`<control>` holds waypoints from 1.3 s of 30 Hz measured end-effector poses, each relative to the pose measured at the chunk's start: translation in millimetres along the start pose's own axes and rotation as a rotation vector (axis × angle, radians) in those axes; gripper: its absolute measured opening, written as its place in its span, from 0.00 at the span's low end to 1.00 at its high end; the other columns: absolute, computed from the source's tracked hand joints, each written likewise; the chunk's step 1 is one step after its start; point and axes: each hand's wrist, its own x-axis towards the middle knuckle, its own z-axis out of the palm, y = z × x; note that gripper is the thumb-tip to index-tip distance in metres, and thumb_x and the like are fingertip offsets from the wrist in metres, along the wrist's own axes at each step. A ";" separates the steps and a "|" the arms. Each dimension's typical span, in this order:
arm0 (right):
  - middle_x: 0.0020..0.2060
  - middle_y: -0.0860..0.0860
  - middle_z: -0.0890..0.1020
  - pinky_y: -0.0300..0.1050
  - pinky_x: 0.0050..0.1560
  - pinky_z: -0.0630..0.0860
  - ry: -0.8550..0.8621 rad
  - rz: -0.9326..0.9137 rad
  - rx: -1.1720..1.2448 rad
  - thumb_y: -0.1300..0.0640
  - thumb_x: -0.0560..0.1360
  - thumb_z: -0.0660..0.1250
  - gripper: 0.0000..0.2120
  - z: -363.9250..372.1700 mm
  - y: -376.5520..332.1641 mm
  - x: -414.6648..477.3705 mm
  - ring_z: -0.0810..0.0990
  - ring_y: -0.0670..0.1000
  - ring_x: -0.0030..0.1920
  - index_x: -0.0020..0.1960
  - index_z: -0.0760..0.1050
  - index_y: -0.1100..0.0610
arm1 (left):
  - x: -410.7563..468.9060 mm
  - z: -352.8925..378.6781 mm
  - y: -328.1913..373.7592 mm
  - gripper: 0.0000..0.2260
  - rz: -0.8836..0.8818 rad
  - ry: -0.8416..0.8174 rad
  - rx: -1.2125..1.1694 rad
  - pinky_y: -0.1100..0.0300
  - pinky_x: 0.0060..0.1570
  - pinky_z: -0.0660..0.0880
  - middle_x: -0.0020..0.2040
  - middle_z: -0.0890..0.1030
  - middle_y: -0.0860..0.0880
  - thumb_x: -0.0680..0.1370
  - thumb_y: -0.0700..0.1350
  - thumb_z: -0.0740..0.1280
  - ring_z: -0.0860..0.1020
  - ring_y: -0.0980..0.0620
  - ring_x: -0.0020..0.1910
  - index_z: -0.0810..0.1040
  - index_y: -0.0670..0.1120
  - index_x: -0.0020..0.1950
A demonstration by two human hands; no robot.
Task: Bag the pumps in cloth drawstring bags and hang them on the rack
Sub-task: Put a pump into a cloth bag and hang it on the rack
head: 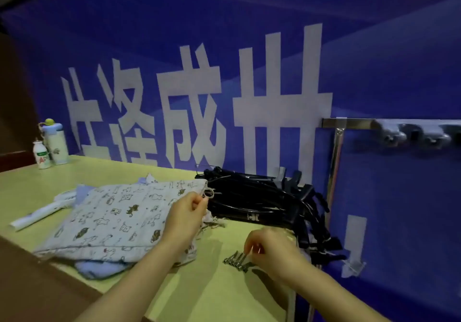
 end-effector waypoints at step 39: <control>0.40 0.52 0.80 0.44 0.42 0.79 0.244 0.234 0.451 0.65 0.74 0.65 0.06 8.4 -22.1 27.2 0.83 0.50 0.40 0.43 0.74 0.55 | 5.1 -19.1 -20.7 0.18 -0.045 0.120 0.396 0.55 0.51 0.70 0.49 0.71 0.50 0.72 0.56 0.69 0.70 0.48 0.54 0.70 0.45 0.52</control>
